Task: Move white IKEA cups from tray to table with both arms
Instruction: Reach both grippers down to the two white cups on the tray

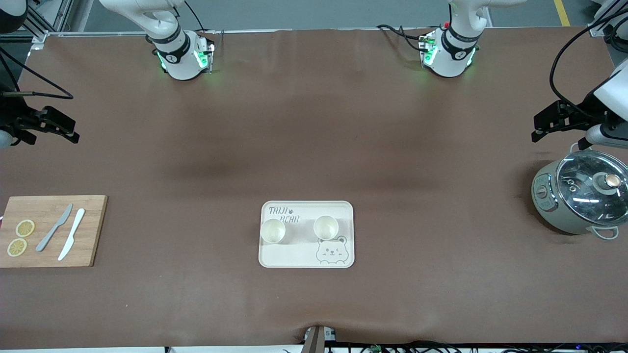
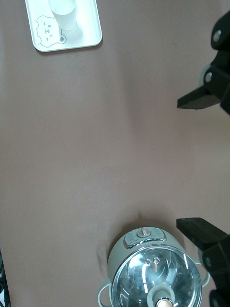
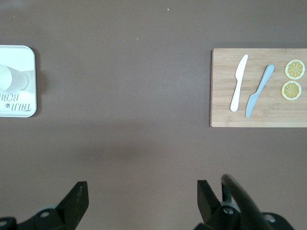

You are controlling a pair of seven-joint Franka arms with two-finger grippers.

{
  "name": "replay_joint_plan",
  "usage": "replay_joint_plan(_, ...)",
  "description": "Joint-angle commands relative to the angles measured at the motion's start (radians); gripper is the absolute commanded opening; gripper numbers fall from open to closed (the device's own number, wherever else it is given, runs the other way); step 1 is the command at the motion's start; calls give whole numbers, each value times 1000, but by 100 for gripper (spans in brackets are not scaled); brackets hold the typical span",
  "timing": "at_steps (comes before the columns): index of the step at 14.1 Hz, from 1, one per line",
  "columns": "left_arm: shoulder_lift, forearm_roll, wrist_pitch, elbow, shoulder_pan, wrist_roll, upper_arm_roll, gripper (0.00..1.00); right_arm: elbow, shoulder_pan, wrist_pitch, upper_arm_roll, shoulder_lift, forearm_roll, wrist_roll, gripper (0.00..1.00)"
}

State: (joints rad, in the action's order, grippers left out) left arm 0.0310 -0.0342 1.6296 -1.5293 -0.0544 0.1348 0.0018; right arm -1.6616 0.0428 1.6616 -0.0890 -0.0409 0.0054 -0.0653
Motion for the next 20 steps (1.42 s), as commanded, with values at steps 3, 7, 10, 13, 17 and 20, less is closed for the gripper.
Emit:
replay_joint_plan(3,0,-9,-10,8,-1,17,-11,100,25,-14,-17,15,13,-19,15,100)
replay_joint_plan(7,177,9,19,65,-65,-231,-134,100,16,-11,-23,15,15,-15,16,100)
replay_joint_plan(10,398,109,19,277,-226,-479,-129,100,8,32,-4,17,39,-2,34,100)
replay_joint_plan(13,535,109,82,382,-304,-610,-118,100,9,87,67,17,107,28,128,100)
replay_joint_plan(17,638,109,246,394,-378,-704,-120,100,17,181,206,20,219,73,253,100)
replay_joint_plan(20,720,109,370,393,-424,-721,-117,100,49,241,286,20,307,94,338,100)
